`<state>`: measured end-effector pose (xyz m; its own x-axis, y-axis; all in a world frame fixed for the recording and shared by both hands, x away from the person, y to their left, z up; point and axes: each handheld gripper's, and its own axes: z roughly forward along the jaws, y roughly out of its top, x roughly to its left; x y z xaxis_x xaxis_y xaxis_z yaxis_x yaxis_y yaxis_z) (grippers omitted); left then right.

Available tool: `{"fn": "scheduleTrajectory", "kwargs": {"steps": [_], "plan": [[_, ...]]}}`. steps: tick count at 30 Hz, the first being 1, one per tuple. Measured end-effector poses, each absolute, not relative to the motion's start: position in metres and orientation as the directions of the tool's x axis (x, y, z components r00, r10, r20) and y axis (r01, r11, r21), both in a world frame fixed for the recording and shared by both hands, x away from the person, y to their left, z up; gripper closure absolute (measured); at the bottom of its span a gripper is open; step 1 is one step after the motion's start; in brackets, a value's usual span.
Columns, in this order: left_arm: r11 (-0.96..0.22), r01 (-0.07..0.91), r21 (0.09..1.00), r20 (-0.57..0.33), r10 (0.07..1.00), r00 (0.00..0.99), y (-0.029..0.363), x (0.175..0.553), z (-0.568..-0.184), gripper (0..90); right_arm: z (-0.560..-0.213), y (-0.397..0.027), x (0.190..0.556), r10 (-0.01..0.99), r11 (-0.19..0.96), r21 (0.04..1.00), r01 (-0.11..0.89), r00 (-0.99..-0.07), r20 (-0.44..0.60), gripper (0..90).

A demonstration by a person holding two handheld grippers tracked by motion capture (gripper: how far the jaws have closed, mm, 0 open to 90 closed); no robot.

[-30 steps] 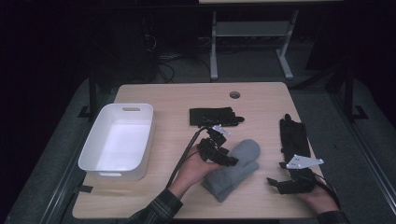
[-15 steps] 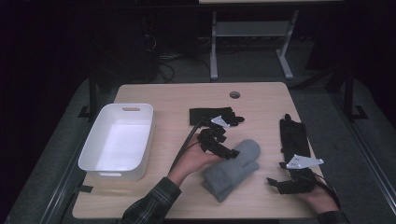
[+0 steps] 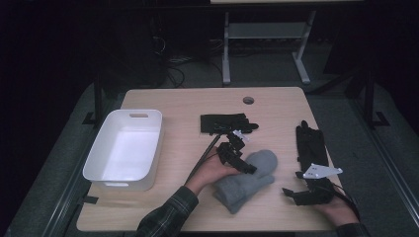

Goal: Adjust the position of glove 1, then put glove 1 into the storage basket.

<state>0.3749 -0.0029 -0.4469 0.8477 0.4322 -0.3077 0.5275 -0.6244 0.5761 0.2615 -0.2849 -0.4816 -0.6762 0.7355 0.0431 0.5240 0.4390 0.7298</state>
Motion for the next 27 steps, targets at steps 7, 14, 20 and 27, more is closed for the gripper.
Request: {"fn": "scheduleTrajectory", "kwargs": {"steps": [7, 14, 20, 27], "plan": [[-0.638, 0.522, 0.566, -0.327, 0.407, 0.853, -0.005, 0.376, -0.46, 12.4, -0.482, -0.285, 0.261, 0.736, 0.44, 0.729, 0.524, -0.676, 0.042, 18.5], [-0.642, 0.513, 0.57, -0.361, 0.365, 0.858, -0.004, 0.376, -0.46, 28.0, -0.482, -0.285, 0.262, 0.736, 0.44, 0.729, 0.523, -0.676, 0.041, 18.5], [-0.637, 0.53, 0.56, -0.435, 0.318, 0.842, -0.001, 0.38, -0.464, 51.2, -0.482, -0.285, 0.262, 0.736, 0.44, 0.73, 0.523, -0.676, 0.041, 18.5], [-0.642, 0.512, 0.571, -0.428, 0.3, 0.853, 0.002, 0.38, -0.458, 69.4, -0.482, -0.285, 0.262, 0.736, 0.439, 0.73, 0.524, -0.675, 0.042, 18.6]]}}
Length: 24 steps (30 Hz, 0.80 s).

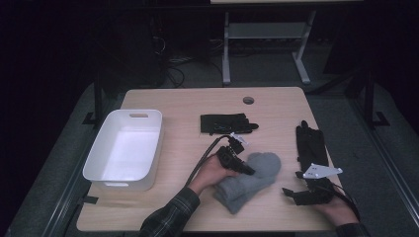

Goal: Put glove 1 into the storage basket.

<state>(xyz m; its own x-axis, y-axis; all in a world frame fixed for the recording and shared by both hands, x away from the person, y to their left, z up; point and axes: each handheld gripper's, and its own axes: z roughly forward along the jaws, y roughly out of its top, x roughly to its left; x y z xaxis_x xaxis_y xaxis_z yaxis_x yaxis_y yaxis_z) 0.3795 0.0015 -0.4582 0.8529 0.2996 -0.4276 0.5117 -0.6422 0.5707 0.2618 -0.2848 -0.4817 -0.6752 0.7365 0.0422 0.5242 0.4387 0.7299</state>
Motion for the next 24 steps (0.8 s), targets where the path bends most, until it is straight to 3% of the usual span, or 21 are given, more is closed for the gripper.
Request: {"fn": "scheduleTrajectory", "kwargs": {"steps": [10, 24], "plan": [[-0.626, 0.51, 0.59, -0.406, 0.316, 0.858, 0.012, 0.374, -0.438, 72.9, -0.482, -0.285, 0.262, 0.737, 0.437, 0.73, 0.525, -0.675, 0.044, 18.7], [-0.567, 0.499, 0.655, -0.355, 0.351, 0.866, 0.056, 0.374, -0.389, 73.1, -0.482, -0.285, 0.262, 0.737, 0.439, 0.73, 0.524, -0.675, 0.041, 18.7]]}}
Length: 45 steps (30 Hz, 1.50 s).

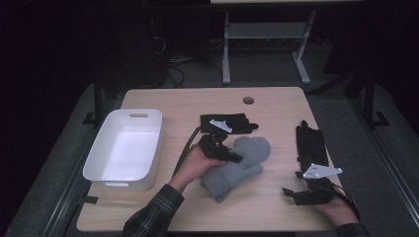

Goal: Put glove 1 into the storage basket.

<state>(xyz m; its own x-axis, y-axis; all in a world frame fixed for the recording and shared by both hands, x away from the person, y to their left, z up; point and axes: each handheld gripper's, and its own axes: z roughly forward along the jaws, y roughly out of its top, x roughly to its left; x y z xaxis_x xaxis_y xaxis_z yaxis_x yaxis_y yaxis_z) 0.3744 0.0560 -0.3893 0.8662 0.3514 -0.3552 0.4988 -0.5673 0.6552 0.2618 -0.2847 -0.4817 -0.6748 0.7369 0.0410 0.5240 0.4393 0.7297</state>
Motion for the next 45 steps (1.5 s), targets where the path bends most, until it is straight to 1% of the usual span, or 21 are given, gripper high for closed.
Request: {"fn": "scheduleTrajectory", "kwargs": {"steps": [20, 28, 31, 32, 35, 38, 45], "plan": [[-0.506, 0.509, 0.696, -0.289, 0.452, 0.844, 0.131, 0.384, -0.328, 73.0, -0.482, -0.285, 0.262, 0.737, 0.439, 0.73, 0.524, -0.674, 0.04, 18.7], [-0.471, 0.529, 0.706, -0.271, 0.51, 0.816, 0.163, 0.387, -0.303, 73.0, -0.482, -0.285, 0.262, 0.738, 0.439, 0.73, 0.523, -0.674, 0.039, 18.7], [-0.453, 0.535, 0.713, -0.258, 0.539, 0.802, 0.182, 0.388, -0.293, 73.0, -0.482, -0.284, 0.262, 0.738, 0.439, 0.73, 0.523, -0.674, 0.04, 18.7], [-0.453, 0.535, 0.713, -0.258, 0.539, 0.802, 0.182, 0.388, -0.293, 73.0, -0.482, -0.284, 0.262, 0.738, 0.439, 0.73, 0.523, -0.674, 0.04, 18.7], [-0.435, 0.549, 0.713, -0.251, 0.573, 0.78, 0.2, 0.388, -0.288, 73.0, -0.482, -0.284, 0.262, 0.739, 0.438, 0.731, 0.524, -0.673, 0.04, 18.7], [-0.422, 0.558, 0.715, -0.25, 0.591, 0.767, 0.21, 0.388, -0.286, 73.0, -0.482, -0.284, 0.262, 0.739, 0.438, 0.73, 0.524, -0.672, 0.04, 18.7], [-0.353, 0.582, 0.732, -0.273, 0.631, 0.726, 0.249, 0.386, -0.276, 73.1, -0.482, -0.284, 0.262, 0.739, 0.439, 0.731, 0.523, -0.673, 0.037, 18.7]]}}
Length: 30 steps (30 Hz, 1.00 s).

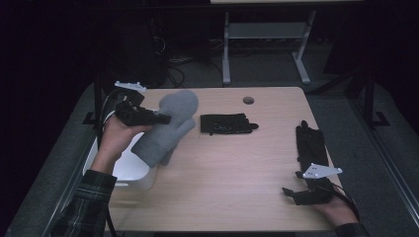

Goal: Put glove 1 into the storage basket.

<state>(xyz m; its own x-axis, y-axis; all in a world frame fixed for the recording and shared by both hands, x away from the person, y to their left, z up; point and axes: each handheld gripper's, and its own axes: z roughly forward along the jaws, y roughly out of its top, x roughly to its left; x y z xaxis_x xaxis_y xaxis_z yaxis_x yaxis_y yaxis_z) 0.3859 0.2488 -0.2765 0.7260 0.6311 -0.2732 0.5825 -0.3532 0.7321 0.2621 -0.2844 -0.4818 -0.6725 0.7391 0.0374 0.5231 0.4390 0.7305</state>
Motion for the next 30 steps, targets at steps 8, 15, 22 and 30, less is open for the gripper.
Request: {"fn": "scheduleTrajectory", "kwargs": {"steps": [8, 15, 22, 30], "plan": [[-0.308, 0.6, 0.738, -0.272, 0.678, 0.683, 0.286, 0.382, -0.27, 73.1, -0.482, -0.284, 0.262, 0.742, 0.436, 0.732, 0.524, -0.67, 0.038, 18.7], [-0.285, 0.638, 0.715, -0.273, 0.726, 0.631, 0.315, 0.379, -0.281, 73.1, -0.482, -0.284, 0.262, 0.742, 0.437, 0.731, 0.524, -0.669, 0.037, 18.8], [-0.245, 0.693, 0.678, -0.322, 0.748, 0.58, 0.341, 0.378, -0.307, 73.1, -0.482, -0.284, 0.263, 0.746, 0.433, 0.731, 0.527, -0.665, 0.038, 18.8], [-0.228, 0.76, 0.609, -0.375, 0.761, 0.529, 0.35, 0.392, -0.354, 72.7, -0.482, -0.284, 0.263, 0.749, 0.431, 0.73, 0.53, -0.662, 0.039, 18.8]]}}
